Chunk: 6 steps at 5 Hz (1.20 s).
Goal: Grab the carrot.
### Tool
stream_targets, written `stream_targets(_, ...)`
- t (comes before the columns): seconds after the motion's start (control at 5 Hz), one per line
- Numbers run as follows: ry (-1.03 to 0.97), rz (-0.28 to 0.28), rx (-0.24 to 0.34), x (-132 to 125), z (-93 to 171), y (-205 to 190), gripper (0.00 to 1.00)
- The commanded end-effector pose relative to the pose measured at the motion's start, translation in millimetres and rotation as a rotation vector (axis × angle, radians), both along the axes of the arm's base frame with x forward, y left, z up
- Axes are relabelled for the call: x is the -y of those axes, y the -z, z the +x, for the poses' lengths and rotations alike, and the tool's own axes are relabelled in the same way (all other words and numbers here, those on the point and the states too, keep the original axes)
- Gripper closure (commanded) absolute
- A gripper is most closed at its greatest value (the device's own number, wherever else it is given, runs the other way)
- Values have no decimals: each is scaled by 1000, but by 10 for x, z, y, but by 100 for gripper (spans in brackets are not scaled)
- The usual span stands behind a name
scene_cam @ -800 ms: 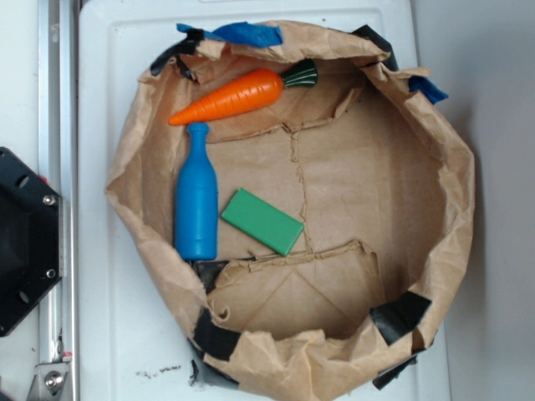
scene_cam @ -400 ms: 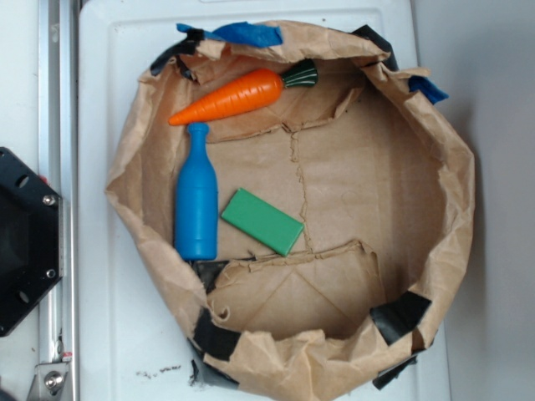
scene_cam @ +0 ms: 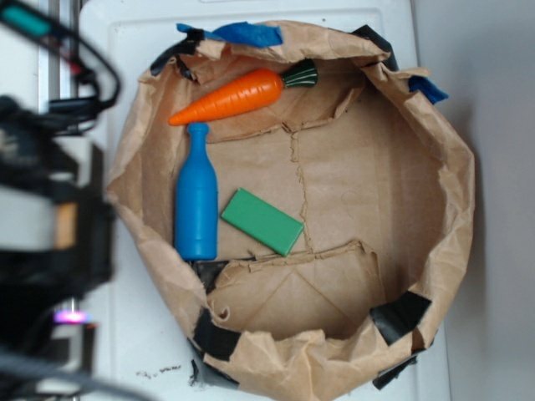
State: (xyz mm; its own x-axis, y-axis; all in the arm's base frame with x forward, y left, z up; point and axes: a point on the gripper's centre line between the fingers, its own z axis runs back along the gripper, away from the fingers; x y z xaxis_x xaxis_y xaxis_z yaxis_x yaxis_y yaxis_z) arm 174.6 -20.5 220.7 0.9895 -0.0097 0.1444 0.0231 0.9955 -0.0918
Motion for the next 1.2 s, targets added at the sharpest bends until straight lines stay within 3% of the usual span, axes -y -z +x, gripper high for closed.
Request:
stream_targets(0.0,-127,30,44,-340,663,334,0)
stream_targets(0.2,-186,37,38,-472,865,534,0)
stream_targets(0.6,-339,162,-25,-790,841,1044,0)
stream_targets(1.0,-404,249,-56,-1011,844,1185,0)
